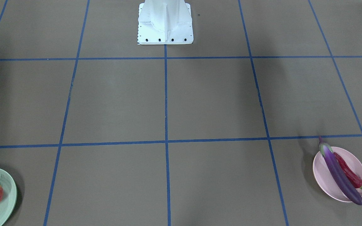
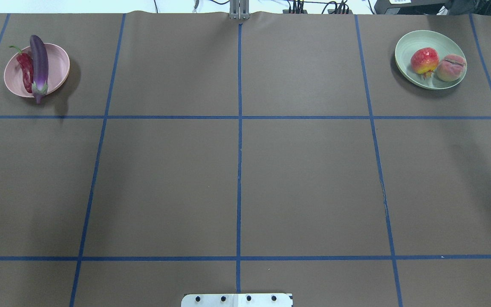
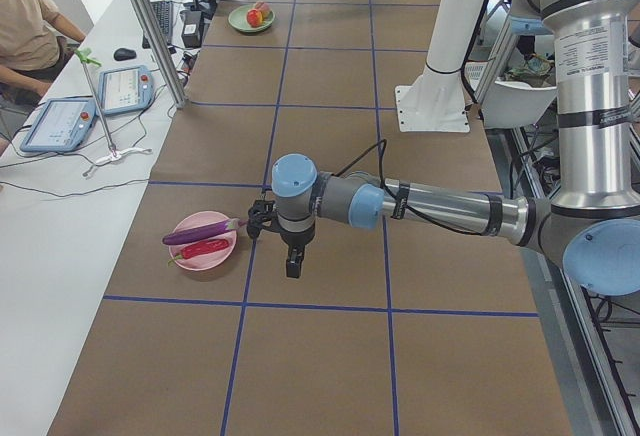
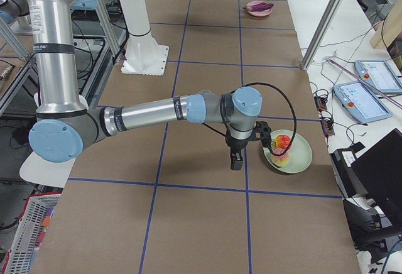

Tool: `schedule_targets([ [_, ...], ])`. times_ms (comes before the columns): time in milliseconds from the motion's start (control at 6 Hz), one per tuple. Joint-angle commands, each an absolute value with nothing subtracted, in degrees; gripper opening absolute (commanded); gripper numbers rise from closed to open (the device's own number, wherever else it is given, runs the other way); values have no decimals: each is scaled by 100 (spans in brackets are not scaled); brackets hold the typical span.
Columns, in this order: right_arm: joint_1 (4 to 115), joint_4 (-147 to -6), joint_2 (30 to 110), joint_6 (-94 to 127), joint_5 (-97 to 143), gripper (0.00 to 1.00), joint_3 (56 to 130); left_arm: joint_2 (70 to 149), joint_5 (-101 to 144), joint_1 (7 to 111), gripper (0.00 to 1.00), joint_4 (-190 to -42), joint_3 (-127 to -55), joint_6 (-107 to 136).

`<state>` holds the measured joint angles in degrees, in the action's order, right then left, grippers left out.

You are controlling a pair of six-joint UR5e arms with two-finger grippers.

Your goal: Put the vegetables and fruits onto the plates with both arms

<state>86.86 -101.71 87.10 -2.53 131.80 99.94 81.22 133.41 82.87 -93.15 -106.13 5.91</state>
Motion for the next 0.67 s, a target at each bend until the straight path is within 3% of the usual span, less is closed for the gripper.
schedule_targets([
  [0, 8675, -10178, 8701, -263, 13306, 100, 9845, 7868, 13377, 8587, 100, -9202, -10914, 395],
  [500, 8684, -10160, 8692, -299, 13588, 100, 9800, 7430, 13342, 8605, 100, -9290, -11247, 378],
])
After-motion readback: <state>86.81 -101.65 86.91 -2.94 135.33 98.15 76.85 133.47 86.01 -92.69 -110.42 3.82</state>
